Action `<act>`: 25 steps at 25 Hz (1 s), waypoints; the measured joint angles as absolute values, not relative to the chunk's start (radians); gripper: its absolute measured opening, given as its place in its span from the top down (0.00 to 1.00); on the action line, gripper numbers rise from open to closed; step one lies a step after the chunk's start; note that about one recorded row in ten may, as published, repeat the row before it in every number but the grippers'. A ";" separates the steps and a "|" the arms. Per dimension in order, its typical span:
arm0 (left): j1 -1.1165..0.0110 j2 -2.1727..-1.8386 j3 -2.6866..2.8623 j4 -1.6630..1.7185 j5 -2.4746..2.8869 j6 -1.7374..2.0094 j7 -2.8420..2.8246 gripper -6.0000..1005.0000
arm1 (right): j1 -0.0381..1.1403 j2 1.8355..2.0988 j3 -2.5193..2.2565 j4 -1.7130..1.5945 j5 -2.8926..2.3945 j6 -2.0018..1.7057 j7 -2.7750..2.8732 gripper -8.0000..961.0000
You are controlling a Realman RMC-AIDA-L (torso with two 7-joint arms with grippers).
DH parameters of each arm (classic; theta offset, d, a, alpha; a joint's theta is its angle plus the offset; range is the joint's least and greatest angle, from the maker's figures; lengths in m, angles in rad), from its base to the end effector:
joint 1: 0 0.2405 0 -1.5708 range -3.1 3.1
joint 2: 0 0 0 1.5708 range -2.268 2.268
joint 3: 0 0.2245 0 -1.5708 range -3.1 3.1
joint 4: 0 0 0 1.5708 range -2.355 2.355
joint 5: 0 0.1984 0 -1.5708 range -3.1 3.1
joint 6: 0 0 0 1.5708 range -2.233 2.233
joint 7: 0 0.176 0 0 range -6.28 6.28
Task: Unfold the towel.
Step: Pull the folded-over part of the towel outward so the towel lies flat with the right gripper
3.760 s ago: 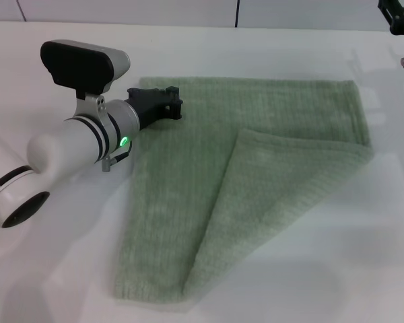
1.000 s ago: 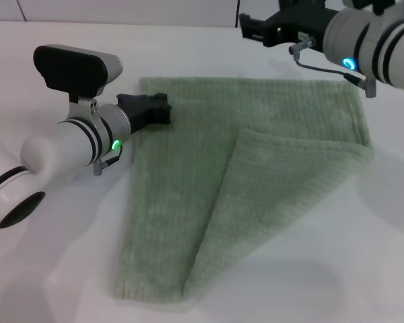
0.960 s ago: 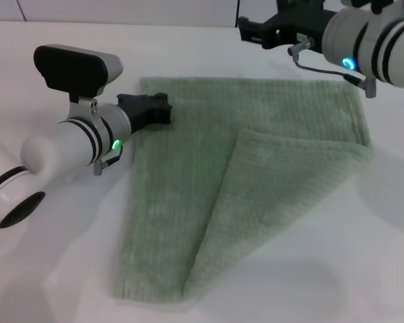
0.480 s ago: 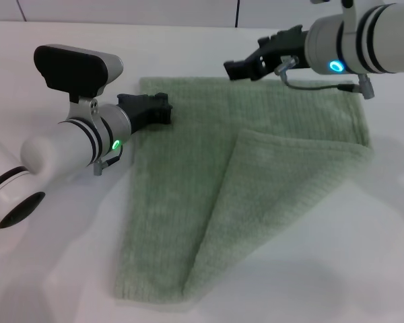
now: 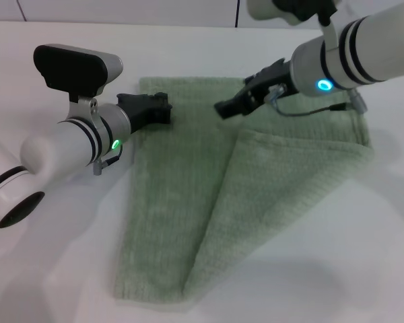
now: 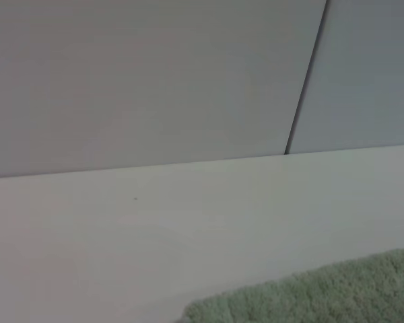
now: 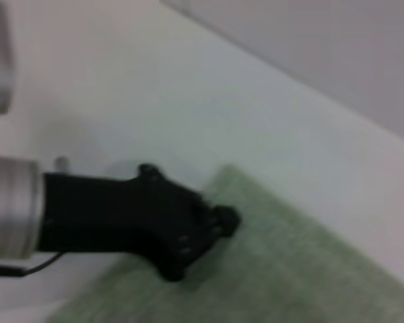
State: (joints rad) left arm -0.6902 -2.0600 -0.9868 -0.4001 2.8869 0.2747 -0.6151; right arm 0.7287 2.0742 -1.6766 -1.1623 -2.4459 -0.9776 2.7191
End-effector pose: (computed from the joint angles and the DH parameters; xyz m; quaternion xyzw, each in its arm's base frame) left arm -0.2347 0.4034 -0.0973 -0.8205 -0.3687 -0.1377 0.4146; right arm 0.1045 0.3837 -0.0768 -0.9323 0.2620 -0.0335 0.2469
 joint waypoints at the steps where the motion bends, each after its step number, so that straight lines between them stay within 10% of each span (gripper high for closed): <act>1: -0.690 -2.060 -0.986 -0.400 2.887 0.275 -0.615 1.00 | 0.731 2.074 -1.671 -1.151 -2.426 -0.982 2.697 0.21; 25: -0.693 -2.061 -0.991 -0.400 2.887 0.277 -0.615 1.00 | 0.802 2.077 -1.609 -0.940 -2.379 -0.997 2.605 0.21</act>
State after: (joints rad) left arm -0.6933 -2.0613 -0.9913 -0.4003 2.8870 0.2765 -0.6152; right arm 0.8018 2.0766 -1.6090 -0.9404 -2.3789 -0.9974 2.6055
